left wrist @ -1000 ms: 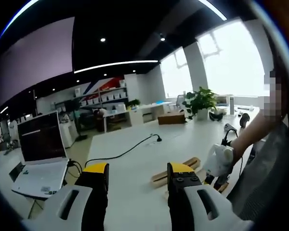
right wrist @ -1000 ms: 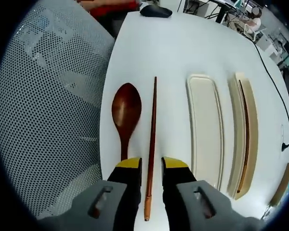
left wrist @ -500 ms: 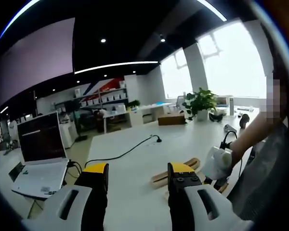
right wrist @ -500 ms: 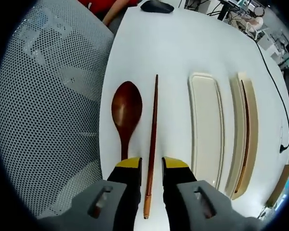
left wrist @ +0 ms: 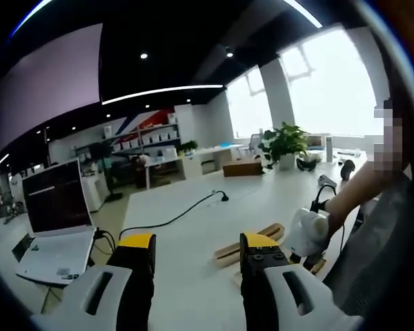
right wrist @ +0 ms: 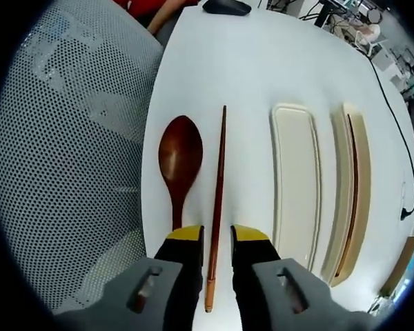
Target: Arrange the utensils inside the cutlery case until each visible utensil rests in its matching compartment.
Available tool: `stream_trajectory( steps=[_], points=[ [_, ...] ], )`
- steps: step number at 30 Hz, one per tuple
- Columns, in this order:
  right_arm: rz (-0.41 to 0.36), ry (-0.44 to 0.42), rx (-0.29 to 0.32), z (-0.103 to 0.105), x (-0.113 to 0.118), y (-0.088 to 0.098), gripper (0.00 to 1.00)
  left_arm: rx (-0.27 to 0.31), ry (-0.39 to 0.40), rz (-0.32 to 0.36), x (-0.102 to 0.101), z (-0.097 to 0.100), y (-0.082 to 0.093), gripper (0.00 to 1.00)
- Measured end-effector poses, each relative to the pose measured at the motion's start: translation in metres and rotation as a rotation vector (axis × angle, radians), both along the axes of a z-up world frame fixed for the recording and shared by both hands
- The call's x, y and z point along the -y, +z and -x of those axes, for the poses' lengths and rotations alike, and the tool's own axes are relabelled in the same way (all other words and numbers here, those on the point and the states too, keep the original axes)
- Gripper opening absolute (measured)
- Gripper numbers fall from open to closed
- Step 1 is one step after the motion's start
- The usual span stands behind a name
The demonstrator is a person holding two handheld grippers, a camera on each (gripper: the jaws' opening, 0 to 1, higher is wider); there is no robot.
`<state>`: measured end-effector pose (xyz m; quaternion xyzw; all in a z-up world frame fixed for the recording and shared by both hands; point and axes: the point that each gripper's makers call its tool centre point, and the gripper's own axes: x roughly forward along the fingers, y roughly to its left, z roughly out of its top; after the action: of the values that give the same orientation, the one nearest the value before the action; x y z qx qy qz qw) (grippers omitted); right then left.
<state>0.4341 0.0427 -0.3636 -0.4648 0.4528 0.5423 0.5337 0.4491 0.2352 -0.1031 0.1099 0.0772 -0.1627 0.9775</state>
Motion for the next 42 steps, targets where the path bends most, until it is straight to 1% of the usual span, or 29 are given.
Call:
stream_trajectory(
  steps=[4, 6, 13, 18, 20, 24, 32, 42],
  points=[
    [-0.013, 0.005, 0.006, -0.0008, -0.0012, -0.0002, 0.04, 0.003, 0.005, 0.002, -0.0012, 0.0003, 0.0005, 0.5],
    [-0.012, 0.008, 0.01, -0.0016, -0.0011, -0.0007, 0.02, 0.002, 0.008, 0.002, -0.0018, 0.0003, 0.0003, 0.5],
    [-0.013, 0.039, 0.02, -0.0013, -0.001, -0.0009, 0.0, 0.002, 0.006, -0.001, -0.0013, 0.0003, 0.0002, 0.5],
    [-0.03, 0.025, 0.012, -0.0021, -0.0014, -0.0003, 0.0, 0.003, 0.009, 0.0, -0.0018, 0.0003, 0.0005, 0.5],
    [-0.037, 0.0, 0.005, -0.002, -0.0016, 0.0003, 0.0, 0.004, 0.007, 0.0, -0.0015, 0.0002, 0.0007, 0.5],
    [-0.038, -0.008, 0.024, -0.0011, -0.0021, 0.0002, 0.0, 0.007, 0.006, 0.0, -0.0014, 0.0001, 0.0014, 0.5],
    [-0.048, -0.01, 0.012, 0.0006, -0.002, 0.0007, 0.0, 0.009, 0.007, 0.002, -0.0017, 0.0002, 0.002, 0.5],
    [-0.057, -0.015, 0.015, -0.0026, -0.0006, 0.0033, 0.0, 0.007, 0.006, 0.003, -0.0016, 0.0003, 0.0013, 0.5]
  ],
)
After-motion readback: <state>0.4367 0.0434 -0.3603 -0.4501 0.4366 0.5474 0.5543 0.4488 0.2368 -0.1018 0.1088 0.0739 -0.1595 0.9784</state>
